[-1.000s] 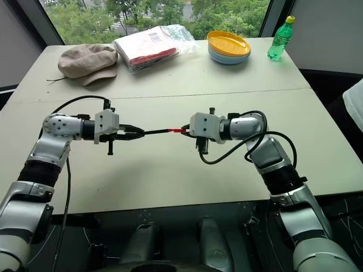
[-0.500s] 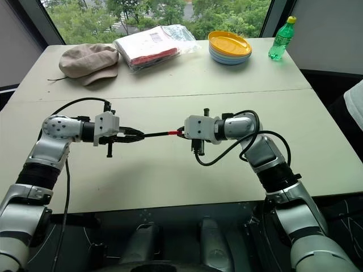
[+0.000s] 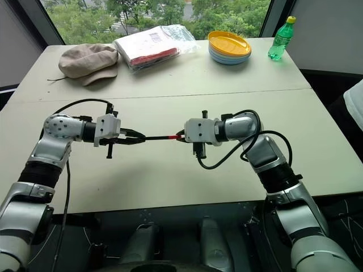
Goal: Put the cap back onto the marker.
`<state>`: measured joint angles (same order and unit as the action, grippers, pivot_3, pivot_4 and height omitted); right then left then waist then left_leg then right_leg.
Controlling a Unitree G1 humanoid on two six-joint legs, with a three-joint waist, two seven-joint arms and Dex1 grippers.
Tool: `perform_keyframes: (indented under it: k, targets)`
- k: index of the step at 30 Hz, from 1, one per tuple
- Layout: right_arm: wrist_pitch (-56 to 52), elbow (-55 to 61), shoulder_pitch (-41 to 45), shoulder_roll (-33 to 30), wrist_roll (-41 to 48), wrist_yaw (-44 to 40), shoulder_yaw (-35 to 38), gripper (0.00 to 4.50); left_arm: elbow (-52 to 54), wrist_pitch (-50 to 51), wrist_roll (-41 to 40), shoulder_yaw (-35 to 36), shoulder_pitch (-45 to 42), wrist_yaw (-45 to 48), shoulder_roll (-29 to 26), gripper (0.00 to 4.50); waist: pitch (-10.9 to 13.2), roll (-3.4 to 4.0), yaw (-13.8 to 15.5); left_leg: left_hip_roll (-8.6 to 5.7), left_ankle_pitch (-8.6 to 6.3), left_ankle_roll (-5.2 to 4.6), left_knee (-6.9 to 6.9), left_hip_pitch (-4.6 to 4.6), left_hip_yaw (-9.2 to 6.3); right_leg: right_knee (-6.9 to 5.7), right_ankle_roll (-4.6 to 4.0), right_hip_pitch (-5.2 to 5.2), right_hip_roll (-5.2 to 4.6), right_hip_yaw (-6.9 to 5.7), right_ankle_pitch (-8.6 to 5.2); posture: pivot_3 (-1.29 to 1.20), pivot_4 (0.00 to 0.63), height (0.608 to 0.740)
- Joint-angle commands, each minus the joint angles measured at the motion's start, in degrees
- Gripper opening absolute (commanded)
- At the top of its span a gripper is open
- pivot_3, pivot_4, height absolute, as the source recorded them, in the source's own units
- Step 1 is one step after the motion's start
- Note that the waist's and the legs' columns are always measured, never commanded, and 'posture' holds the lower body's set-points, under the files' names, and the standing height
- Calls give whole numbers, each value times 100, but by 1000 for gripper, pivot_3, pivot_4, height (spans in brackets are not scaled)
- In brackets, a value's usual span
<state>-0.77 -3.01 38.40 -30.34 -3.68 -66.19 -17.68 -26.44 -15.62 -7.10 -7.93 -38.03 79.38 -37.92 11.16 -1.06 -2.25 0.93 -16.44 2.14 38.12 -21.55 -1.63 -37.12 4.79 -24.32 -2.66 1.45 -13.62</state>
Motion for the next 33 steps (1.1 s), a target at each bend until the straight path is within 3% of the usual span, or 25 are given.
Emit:
perform_keyframes:
  k: [1,13,17,22,28,33]
  targets:
    - [180,493,108,276,233,-81,-226,48,128,-139,-58,5,-246,-108,166,0,0,0,0,0,0,0,0,0,0,0,0,0,0,0,0,0,150,740]
    - [220,281,110,185,126,24,-118,48,263,-29,-83,133,-36,-167,97,0,0,0,-3,0,0,0,0,0,0,0,0,0,0,0,0,0,150,740]
    - [344,80,115,86,28,88,-68,1703,413,23,-111,183,158,-229,20,0,0,0,-6,0,0,0,0,0,-1,0,0,0,0,0,0,0,150,740]
    - [410,-118,157,-124,-12,64,-44,4397,715,192,-161,251,478,-368,-110,0,0,0,-6,0,0,0,0,0,0,0,0,0,-1,1,0,0,150,740]
    - [-124,82,81,-221,345,194,313,4466,1417,1052,-269,593,1148,-1082,-257,0,0,1,-10,1,0,0,0,0,-2,0,0,-1,-1,0,0,0,150,740]
    - [-548,458,-203,-284,517,354,508,4466,2230,2522,-370,1067,1732,-2278,-141,0,0,0,-9,1,0,0,-1,0,-4,0,0,-1,-2,0,0,0,150,740]
